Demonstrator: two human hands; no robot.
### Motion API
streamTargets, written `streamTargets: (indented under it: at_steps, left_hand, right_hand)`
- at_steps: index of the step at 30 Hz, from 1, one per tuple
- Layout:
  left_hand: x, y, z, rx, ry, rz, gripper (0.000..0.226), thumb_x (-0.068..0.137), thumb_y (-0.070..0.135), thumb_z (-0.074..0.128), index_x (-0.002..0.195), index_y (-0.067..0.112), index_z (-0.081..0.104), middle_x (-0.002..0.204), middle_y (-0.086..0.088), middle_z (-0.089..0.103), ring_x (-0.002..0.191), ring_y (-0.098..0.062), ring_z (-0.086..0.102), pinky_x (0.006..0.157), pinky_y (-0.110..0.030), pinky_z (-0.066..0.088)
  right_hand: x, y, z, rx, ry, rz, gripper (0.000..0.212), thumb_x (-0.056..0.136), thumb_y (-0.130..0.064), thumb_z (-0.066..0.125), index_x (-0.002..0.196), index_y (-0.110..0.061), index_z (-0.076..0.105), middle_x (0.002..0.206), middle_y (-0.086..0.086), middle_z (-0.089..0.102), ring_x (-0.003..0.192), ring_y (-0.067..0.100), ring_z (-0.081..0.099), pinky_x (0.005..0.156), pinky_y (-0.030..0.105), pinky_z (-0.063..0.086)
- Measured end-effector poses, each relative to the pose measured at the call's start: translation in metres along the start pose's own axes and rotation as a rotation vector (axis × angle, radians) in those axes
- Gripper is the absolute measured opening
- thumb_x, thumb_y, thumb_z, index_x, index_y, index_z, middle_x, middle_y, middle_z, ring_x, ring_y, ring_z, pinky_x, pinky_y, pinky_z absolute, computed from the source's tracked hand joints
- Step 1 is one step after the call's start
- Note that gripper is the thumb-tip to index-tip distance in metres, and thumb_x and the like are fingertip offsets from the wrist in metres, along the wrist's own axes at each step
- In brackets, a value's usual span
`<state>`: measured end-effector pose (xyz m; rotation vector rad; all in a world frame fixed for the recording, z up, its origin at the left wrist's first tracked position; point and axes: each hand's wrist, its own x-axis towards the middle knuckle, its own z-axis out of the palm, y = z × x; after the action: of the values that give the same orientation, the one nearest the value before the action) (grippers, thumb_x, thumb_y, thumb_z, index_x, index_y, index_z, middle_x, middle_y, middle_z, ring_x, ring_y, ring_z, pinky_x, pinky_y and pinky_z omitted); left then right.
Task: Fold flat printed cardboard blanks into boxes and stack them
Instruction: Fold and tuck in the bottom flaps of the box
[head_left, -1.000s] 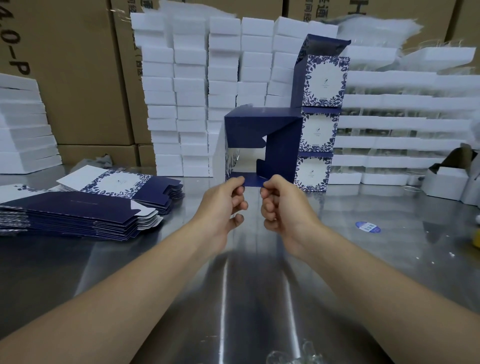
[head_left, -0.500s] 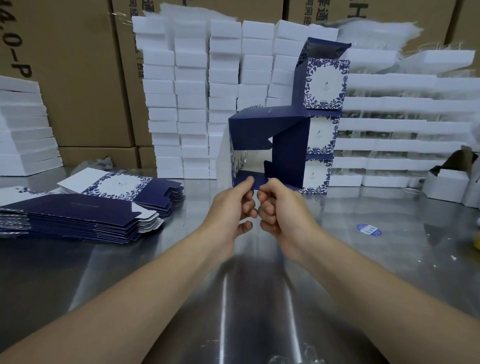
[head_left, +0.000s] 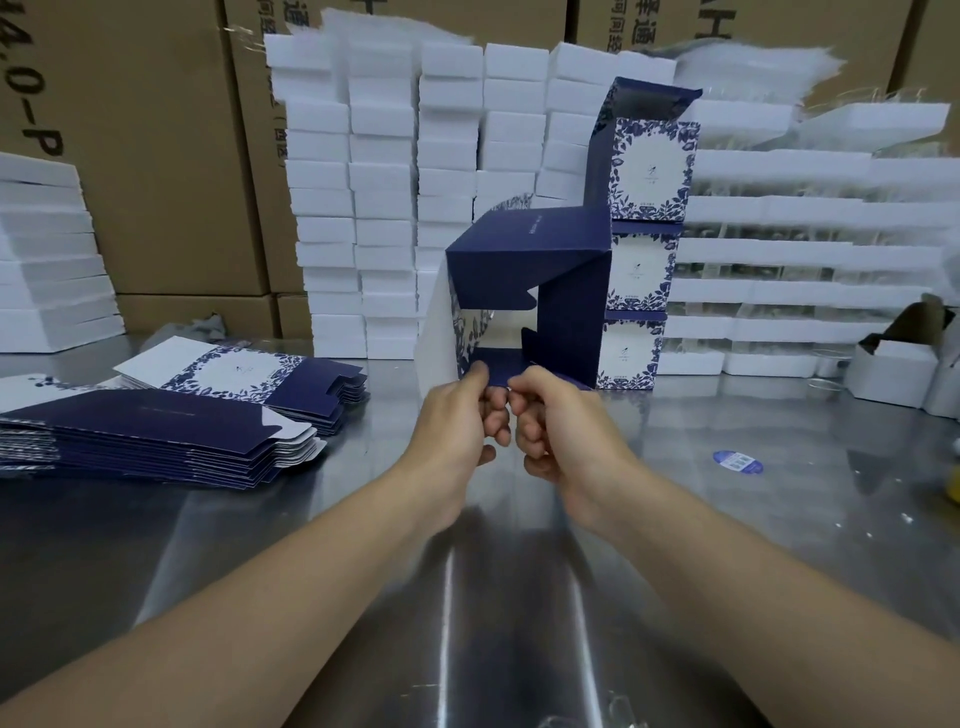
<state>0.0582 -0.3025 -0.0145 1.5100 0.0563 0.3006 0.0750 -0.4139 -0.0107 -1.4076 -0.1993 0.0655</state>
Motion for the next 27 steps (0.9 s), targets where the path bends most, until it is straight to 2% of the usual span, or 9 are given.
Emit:
streamTargets:
  at_steps: [4, 6, 8, 11, 14, 18, 20, 23, 27]
  left_hand:
    - [0.005, 0.001, -0.007, 0.065, 0.049, 0.030, 0.045, 0.111, 0.035, 0.039, 0.073, 0.017, 0.054, 0.053, 0.005, 0.047, 0.049, -0.011, 0.050, 0.062, -0.033, 0.036]
    - [0.007, 0.000, -0.009, 0.156, 0.044, 0.052, 0.046, 0.112, 0.034, 0.038, 0.073, 0.015, 0.053, 0.052, 0.004, 0.046, 0.046, -0.010, 0.051, 0.061, -0.033, 0.036]
    - [0.009, -0.001, -0.010, 0.205, 0.030, 0.054, 0.048, 0.112, 0.034, 0.036, 0.072, 0.014, 0.052, 0.051, 0.002, 0.046, 0.045, -0.011, 0.051, 0.061, -0.033, 0.036]
    - [0.010, -0.002, -0.011, 0.217, 0.024, 0.061, 0.050, 0.112, 0.036, 0.038, 0.071, 0.013, 0.053, 0.050, 0.002, 0.046, 0.045, -0.012, 0.052, 0.061, -0.033, 0.037]
    - [0.011, 0.001, -0.014, 0.179, -0.005, 0.098, 0.040, 0.109, 0.038, 0.049, 0.077, 0.015, 0.058, 0.055, 0.003, 0.052, 0.052, -0.013, 0.058, 0.061, -0.030, 0.039]
    - [0.013, 0.003, -0.019, 0.168, -0.015, 0.098, 0.009, 0.097, 0.008, 0.058, 0.094, 0.016, 0.062, 0.084, 0.000, 0.067, 0.070, -0.013, 0.069, 0.062, -0.031, 0.045]
    - [0.014, 0.002, -0.022, 0.129, 0.088, 0.083, 0.026, 0.096, -0.001, 0.056, 0.108, 0.022, 0.060, 0.105, -0.002, 0.069, 0.086, -0.016, 0.072, 0.065, -0.031, 0.052]
    - [0.016, 0.003, -0.028, 0.057, 0.169, 0.123, 0.057, 0.098, -0.008, 0.048, 0.132, 0.038, 0.049, 0.122, 0.001, 0.062, 0.105, -0.019, 0.070, 0.071, -0.033, 0.057]
    - [0.021, 0.001, -0.035, 0.176, 0.043, 0.308, 0.083, 0.103, 0.000, 0.054, 0.155, 0.055, 0.022, 0.128, 0.013, 0.058, 0.087, -0.003, 0.069, 0.067, -0.030, 0.059]
  right_hand:
    - [0.007, 0.002, -0.006, -0.060, 0.185, -0.049, 0.032, 0.094, -0.047, 0.071, 0.091, -0.018, 0.059, 0.060, -0.001, 0.052, 0.039, 0.010, 0.041, 0.038, 0.019, 0.030]
    - [0.010, 0.003, -0.011, -0.068, 0.226, -0.055, 0.040, 0.095, -0.052, 0.070, 0.118, -0.025, 0.053, 0.079, -0.001, 0.068, 0.043, 0.009, 0.056, 0.040, 0.022, 0.034]
    - [0.012, 0.005, -0.012, -0.085, 0.231, -0.093, 0.042, 0.099, -0.045, 0.066, 0.135, -0.034, 0.046, 0.101, -0.001, 0.075, 0.053, 0.013, 0.070, 0.040, 0.021, 0.036]
    - [0.014, 0.005, -0.013, -0.109, 0.234, -0.130, 0.032, 0.109, -0.034, 0.051, 0.141, -0.030, 0.053, 0.117, 0.002, 0.074, 0.060, 0.018, 0.077, 0.037, 0.017, 0.036]
    - [0.015, 0.002, -0.015, -0.071, 0.260, -0.129, 0.031, 0.111, -0.035, 0.046, 0.138, -0.027, 0.057, 0.114, 0.001, 0.076, 0.059, 0.018, 0.076, 0.039, 0.018, 0.038]
    - [0.013, -0.005, -0.017, 0.027, 0.263, -0.129, 0.032, 0.110, -0.040, 0.048, 0.138, -0.030, 0.059, 0.108, 0.001, 0.077, 0.061, 0.018, 0.076, 0.041, 0.022, 0.038]
    - [0.013, -0.009, -0.018, 0.031, 0.268, -0.127, 0.038, 0.108, -0.041, 0.050, 0.144, -0.032, 0.055, 0.113, -0.001, 0.075, 0.065, 0.019, 0.077, 0.039, 0.021, 0.040]
    - [0.013, -0.011, -0.021, -0.004, 0.258, -0.155, 0.032, 0.106, -0.039, 0.052, 0.137, -0.036, 0.059, 0.120, 0.002, 0.071, 0.068, 0.018, 0.077, 0.043, 0.023, 0.044]
    - [0.014, -0.008, -0.022, -0.105, 0.266, -0.205, 0.024, 0.102, -0.034, 0.052, 0.123, -0.042, 0.059, 0.113, 0.005, 0.073, 0.075, 0.018, 0.078, 0.060, 0.032, 0.050]
